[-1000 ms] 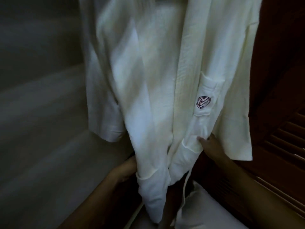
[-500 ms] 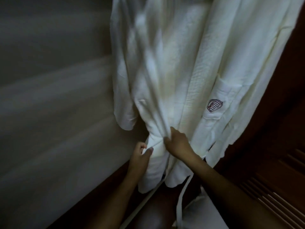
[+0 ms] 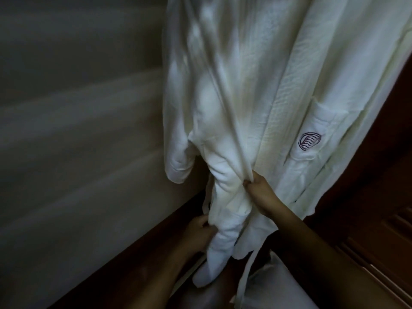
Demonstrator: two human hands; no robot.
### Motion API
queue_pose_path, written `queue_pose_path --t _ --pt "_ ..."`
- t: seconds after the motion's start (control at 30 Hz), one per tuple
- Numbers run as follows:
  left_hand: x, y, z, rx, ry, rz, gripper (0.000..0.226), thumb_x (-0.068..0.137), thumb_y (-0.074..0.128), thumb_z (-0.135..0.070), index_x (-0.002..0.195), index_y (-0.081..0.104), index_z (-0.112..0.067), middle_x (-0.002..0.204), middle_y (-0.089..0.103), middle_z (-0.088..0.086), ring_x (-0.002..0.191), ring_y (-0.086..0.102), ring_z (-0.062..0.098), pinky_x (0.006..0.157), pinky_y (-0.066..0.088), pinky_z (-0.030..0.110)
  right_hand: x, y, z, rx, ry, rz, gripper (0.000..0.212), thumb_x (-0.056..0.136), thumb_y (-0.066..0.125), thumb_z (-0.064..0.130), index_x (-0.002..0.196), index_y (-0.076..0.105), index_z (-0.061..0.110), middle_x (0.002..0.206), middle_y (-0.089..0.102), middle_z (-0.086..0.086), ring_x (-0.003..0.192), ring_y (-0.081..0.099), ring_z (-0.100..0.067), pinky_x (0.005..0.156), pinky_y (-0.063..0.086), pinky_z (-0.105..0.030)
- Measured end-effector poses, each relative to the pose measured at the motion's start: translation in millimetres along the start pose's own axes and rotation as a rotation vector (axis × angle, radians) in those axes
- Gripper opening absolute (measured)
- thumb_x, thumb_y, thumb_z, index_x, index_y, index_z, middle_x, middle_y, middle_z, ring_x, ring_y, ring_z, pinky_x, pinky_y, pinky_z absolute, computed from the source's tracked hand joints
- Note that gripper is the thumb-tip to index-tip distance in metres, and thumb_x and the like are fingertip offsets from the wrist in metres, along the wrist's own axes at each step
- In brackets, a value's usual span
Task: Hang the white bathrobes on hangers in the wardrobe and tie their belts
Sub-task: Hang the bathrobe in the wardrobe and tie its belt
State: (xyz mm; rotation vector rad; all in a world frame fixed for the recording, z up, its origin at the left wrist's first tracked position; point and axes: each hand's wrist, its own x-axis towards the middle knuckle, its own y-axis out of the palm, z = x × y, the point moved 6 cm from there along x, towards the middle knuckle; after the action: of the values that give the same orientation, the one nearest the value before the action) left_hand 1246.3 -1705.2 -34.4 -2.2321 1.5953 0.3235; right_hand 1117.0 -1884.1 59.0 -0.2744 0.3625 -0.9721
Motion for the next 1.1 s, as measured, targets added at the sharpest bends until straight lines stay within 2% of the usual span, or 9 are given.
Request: queue_pose_path --t 0.2,0.3,0.4,0.5,0.57,0.67,0.83,0.97,1.1 --pt "6.1 -3.3 -21.3 -0.177 0.079 -0.03 0.031 0.085 0.058 -0.027 0.112 0.07 -0.024 0.116 0.072 0.012 0.112 0.068 0.036 0.097 0.054 0.06 -2.8 -3.1 -6.9 0.353 0.157 0.014 0.027 0.101 0.059 0.016 0.125 0.069 0.007 0.116 0.074 -0.012 0.112 0.069 -0.028 0.105 0.052 -0.049" --pt "18.8 -8.3 -49.3 -0.054 0.213 -0.159 0.049 0.072 0.077 -0.042 0.118 0.059 -0.037 0.118 0.066 0.002 0.106 0.068 0.016 0.086 0.06 0.037 -7.0 0.3 -8.6 0.477 0.242 0.058 0.019 0.1 0.057 0.007 0.111 0.071 0.0 0.107 0.076 -0.016 0.107 0.07 -0.032 0.097 0.055 -0.043" --pt "35.0 6.5 -70.6 -0.124 0.162 0.033 0.064 0.07 0.078 -0.04 0.129 0.056 -0.027 0.119 0.067 -0.01 0.103 0.067 0.0 0.082 0.055 0.02 -12.0 1.7 -5.2 0.478 0.255 0.079 0.018 0.101 0.055 0.007 0.099 0.072 0.004 0.093 0.077 -0.011 0.093 0.071 -0.025 0.081 0.056 -0.032" --pt "44.4 5.2 -73.3 -0.071 0.168 0.029 0.038 0.075 0.076 -0.046 0.101 0.071 -0.018 0.093 0.076 -0.004 0.091 0.071 0.011 0.082 0.054 0.036 -11.3 -12.2 6.3 0.177 0.078 -0.006 0.021 0.102 0.055 0.015 0.116 0.071 0.014 0.108 0.075 0.002 0.106 0.067 -0.017 0.088 0.054 -0.029" --pt "40.9 -11.1 -83.2 0.058 0.239 -0.146 0.024 0.088 0.072 -0.034 0.093 0.069 -0.011 0.087 0.072 -0.001 0.086 0.067 0.013 0.076 0.051 0.028 -16.8 -16.2 22.1 -0.1 -0.074 -0.023 0.04 0.093 0.054 0.014 0.131 0.061 0.023 0.118 0.068 0.008 0.11 0.064 -0.013 0.091 0.05 -0.03" --pt "30.4 -48.8 -98.4 0.167 0.291 -0.395 0.014 0.094 0.07 -0.022 0.086 0.065 -0.011 0.079 0.066 -0.006 0.081 0.062 0.009 0.063 0.044 0.009 -29.4 -7.7 64.1 -0.155 -0.316 -0.033 0.043 0.082 0.052 0.02 0.123 0.06 0.029 0.112 0.065 0.015 0.105 0.062 -0.002 0.088 0.049 -0.022" --pt "17.9 -72.4 -118.5 0.134 0.177 -0.069 0.005 0.096 0.07 -0.025 0.094 0.066 -0.029 0.102 0.068 -0.001 0.096 0.064 0.012 0.092 0.058 0.039 -16.4 42.8 129.5 -0.504 -0.817 -0.08 0.052 0.088 0.071 0.038 0.135 0.058 0.02 0.129 0.058 0.0 0.119 0.053 -0.018 0.099 0.043 -0.031" --pt "-11.1 -88.1 -141.1 0.161 0.321 -0.222 0.018 0.095 0.07 -0.028 0.096 0.071 -0.01 0.069 0.065 -0.018 0.06 0.057 -0.006 0.054 0.043 0.015 28.5 62.1 128.7 -0.766 -0.781 -0.239 0.069 0.076 0.069 0.028 0.141 0.049 0.02 0.133 0.048 -0.014 0.109 0.052 -0.034 0.09 0.046 -0.042" --pt "-35.5 -133.3 -146.9 0.205 0.314 -0.364 0.007 0.095 0.071 -0.03 0.097 0.077 -0.027 0.074 0.071 -0.019 0.062 0.062 -0.007 0.055 0.043 0.009 63.8 40.4 131.1 -0.802 -0.712 -0.388 0.054 0.074 0.067 0.009 0.125 0.055 0.02 0.116 0.048 -0.013 0.092 0.051 -0.032 0.079 0.045 -0.043"
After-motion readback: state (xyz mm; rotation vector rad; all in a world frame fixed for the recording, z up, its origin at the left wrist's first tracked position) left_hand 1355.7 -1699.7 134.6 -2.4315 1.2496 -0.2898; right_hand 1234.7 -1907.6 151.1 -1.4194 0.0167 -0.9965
